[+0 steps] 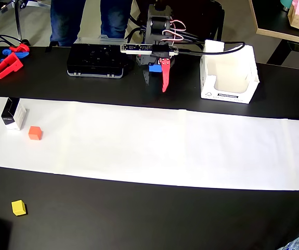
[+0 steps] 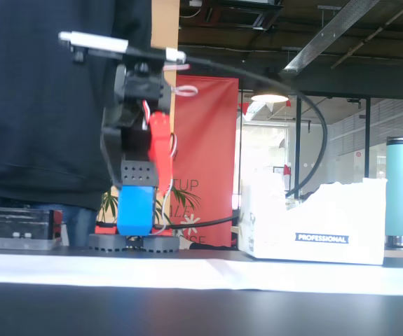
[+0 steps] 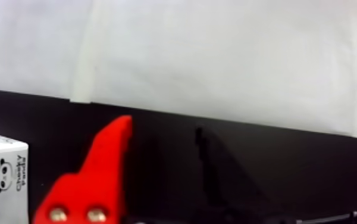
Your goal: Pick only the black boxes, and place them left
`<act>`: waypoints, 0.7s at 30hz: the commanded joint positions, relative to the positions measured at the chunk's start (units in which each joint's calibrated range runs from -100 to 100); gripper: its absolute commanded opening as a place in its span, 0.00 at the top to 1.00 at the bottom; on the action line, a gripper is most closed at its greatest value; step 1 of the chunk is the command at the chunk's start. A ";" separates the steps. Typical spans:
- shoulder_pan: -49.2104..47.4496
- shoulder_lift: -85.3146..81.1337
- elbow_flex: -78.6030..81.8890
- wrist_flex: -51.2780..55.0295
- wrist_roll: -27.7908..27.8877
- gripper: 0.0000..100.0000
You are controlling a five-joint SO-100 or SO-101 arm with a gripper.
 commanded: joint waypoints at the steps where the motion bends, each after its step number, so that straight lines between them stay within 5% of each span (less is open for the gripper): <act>1: -1.37 8.20 -14.39 0.39 0.05 0.69; 9: -0.51 23.92 -37.08 0.63 0.05 0.58; 21: 10.23 49.53 -80.61 20.90 5.42 0.51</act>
